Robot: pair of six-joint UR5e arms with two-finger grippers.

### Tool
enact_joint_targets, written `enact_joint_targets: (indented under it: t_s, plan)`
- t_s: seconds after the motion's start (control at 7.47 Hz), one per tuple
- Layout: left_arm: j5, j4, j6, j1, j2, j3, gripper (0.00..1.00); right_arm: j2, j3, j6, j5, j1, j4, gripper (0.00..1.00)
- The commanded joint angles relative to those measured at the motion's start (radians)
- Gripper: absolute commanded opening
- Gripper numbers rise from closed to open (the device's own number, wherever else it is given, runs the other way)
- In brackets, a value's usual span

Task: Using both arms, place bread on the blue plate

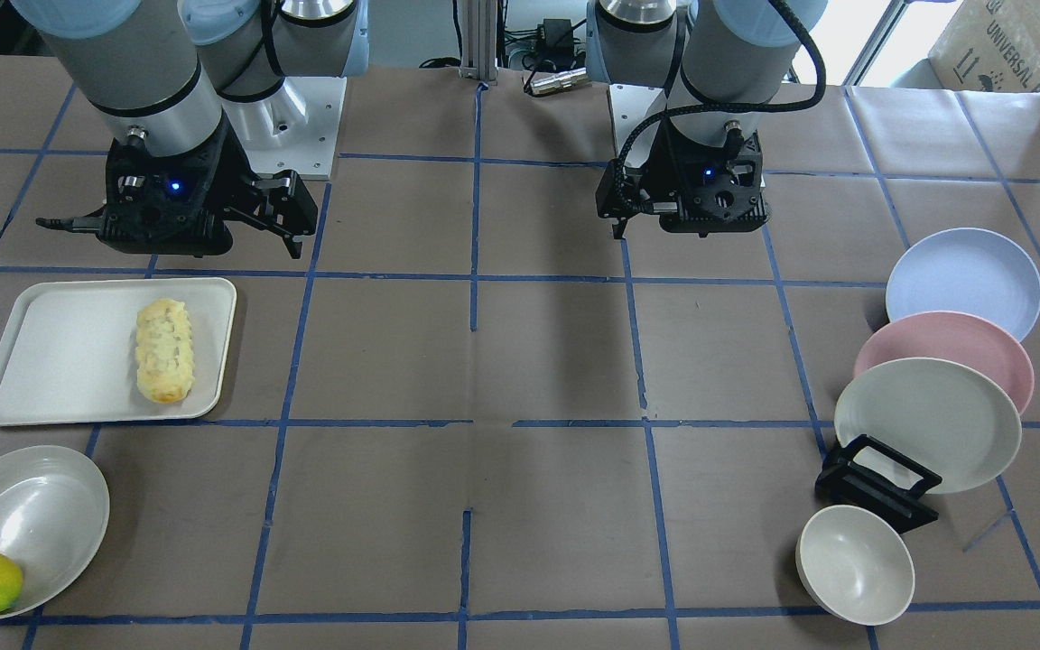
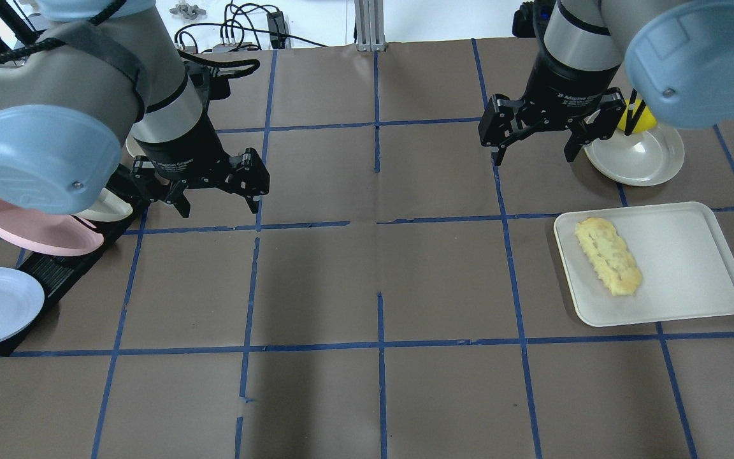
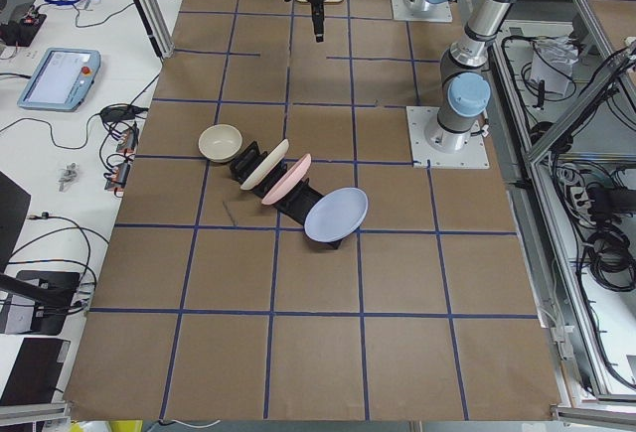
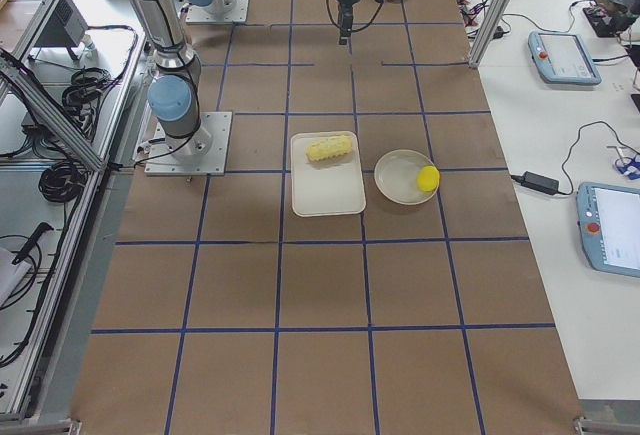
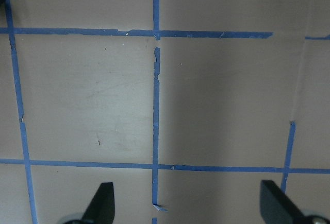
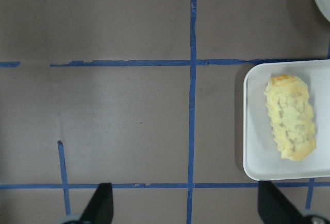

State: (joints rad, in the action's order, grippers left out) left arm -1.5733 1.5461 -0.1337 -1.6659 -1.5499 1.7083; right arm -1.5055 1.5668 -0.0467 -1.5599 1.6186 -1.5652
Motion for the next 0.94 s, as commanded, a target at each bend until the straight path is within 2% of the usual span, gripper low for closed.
enact_joint_targets:
  t_s: [0.0,0.4,0.8]
  plan:
    - [-0.005,-0.011,0.000,0.000,0.002,0.011,1.00,0.002,-0.001,-0.007,0.004,0.003,0.005,1.00]
    - [-0.014,0.003,0.008,0.002,-0.027,-0.006,1.00,-0.013,-0.002,-0.009,0.000,0.003,0.008,1.00]
    - [-0.011,0.006,0.095,0.087,0.010,-0.027,1.00,-0.006,-0.001,-0.010,0.004,0.003,0.001,1.00]
